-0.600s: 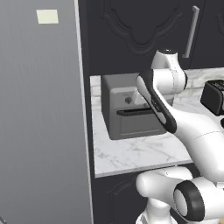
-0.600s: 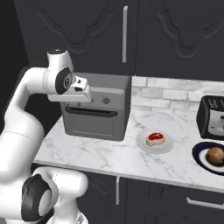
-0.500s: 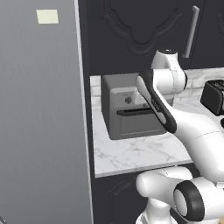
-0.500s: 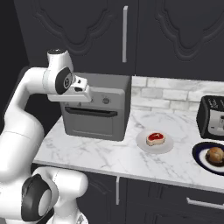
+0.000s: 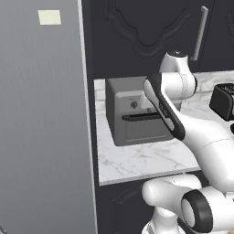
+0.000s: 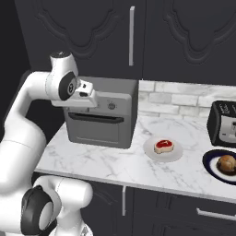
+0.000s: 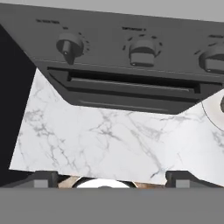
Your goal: Open the toaster oven door. Place the bread on the top rack in the toaster oven and place the steak on the bottom rack.
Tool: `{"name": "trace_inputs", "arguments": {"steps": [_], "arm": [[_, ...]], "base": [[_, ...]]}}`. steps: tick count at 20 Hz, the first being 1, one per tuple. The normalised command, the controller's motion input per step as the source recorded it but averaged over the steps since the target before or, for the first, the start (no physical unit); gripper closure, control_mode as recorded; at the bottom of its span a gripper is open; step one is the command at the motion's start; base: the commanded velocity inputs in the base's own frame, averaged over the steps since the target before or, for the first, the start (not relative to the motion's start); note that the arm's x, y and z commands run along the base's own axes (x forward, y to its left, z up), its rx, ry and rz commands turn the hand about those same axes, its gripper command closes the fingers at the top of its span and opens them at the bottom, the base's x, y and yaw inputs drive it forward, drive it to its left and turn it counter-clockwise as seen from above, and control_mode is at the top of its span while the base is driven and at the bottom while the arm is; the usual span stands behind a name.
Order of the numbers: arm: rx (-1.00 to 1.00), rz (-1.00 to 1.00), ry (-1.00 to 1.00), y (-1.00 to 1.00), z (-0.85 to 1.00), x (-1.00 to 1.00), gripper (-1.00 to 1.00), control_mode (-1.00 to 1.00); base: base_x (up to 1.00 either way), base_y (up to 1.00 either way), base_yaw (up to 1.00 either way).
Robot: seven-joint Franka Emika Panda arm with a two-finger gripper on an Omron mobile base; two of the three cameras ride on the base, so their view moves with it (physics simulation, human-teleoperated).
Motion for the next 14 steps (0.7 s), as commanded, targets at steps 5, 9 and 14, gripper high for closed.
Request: {"name": "trace_inputs", "arguments": {"steps": [5, 9, 14], "arm": [[0.03, 0.0, -0.19, -0.22, -0.21, 0.01, -1.0, -1.0], [0.04, 0.0, -0.18, -0.22, -0.17, 0.07, -1.0, -1.0], [-0.02, -0.06, -0.02, -0.11, -0.32, 0.29, -1.0, -1.0]], "base": [[0.0, 0.0, 0.0], [0.0, 0.0, 0.0], [0.0, 0.0, 0.0]]}}
